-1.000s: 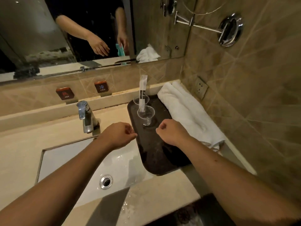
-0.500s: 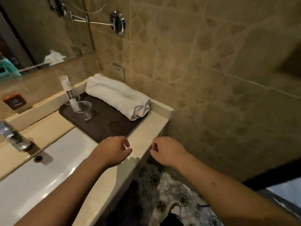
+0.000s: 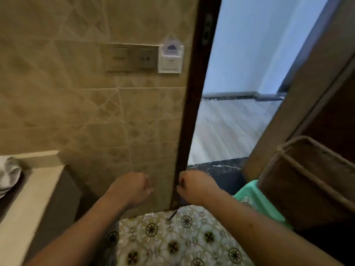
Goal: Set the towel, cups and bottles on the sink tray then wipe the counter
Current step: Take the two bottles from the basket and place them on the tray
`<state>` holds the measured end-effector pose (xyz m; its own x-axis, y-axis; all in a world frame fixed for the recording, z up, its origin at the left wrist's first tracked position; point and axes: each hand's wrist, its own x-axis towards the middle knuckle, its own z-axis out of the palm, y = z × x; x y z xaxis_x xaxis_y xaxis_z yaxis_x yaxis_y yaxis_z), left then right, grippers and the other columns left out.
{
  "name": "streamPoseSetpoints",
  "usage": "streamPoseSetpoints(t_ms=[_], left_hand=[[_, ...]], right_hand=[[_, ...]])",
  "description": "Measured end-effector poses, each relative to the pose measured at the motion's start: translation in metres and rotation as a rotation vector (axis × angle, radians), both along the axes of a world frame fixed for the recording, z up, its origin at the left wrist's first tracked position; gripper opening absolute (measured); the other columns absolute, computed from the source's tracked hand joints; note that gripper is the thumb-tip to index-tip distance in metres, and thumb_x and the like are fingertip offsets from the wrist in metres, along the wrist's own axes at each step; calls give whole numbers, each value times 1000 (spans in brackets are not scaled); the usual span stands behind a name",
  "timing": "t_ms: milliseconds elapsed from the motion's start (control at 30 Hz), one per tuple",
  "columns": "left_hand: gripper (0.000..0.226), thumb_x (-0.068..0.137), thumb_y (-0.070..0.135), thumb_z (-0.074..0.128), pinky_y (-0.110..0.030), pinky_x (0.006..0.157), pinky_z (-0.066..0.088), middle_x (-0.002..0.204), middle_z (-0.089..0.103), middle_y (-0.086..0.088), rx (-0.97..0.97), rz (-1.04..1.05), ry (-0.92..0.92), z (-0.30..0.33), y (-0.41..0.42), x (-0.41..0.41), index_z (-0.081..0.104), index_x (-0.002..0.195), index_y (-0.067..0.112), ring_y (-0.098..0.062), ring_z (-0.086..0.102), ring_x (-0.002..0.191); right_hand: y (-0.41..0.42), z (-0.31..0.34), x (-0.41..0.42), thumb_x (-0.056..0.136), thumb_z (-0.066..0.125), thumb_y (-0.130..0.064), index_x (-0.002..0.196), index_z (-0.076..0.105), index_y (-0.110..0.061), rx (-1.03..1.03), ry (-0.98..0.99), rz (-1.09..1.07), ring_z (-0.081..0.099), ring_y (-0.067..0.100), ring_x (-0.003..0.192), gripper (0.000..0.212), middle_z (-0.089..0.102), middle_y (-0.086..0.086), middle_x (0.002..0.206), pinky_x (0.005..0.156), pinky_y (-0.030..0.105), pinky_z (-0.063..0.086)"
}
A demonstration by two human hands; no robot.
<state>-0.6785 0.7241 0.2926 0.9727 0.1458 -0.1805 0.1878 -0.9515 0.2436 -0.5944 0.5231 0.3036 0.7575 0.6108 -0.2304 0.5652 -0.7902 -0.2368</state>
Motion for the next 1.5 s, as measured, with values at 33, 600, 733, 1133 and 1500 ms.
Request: streamPoseSetpoints(t_ms=[33,600,733,1133,1500], left_hand=[[33,89,48,58,-31,68,45,75,55,10,6,-45,-7,0,-27,18,42,65,31,-20,64,86],[16,90,47,55,-30,69,48,93,68,4,89,-581,47,-23,-493,236,57,88,31,-14,55,77],[12,89,41,57,-32,76,52,89,65,6,102,-616,45,-17,-531,276,49,81,36,-14,55,79],[18,95,37,56,-31,74,49,86,62,2,34,-709,104,-35,-621,459,57,86,21,-18,60,82],[35,98,41,51,-35,89,53,115,68,-4,30,-769,360,-145,-669,602,64,122,19,-23,63,104]], right_hand=[[-31,1,7,96,55,-36,106,66,-20,31,-11,-52,66,28,95,22,68,5,104,82,42,57],[-532,-10,115,93,57,-43,100,64,-22,35,-9,-599,63,25,94,23,67,2,101,79,40,55],[-576,-15,149,92,58,-40,93,61,-24,72,12,-650,62,21,87,16,66,-2,95,68,34,50],[-639,-46,284,95,59,-34,96,63,-22,-12,165,-773,63,17,85,13,65,-3,92,77,41,58],[-654,-132,405,95,63,-34,103,63,-25,-34,420,-813,59,15,88,12,63,-3,100,67,30,46]])
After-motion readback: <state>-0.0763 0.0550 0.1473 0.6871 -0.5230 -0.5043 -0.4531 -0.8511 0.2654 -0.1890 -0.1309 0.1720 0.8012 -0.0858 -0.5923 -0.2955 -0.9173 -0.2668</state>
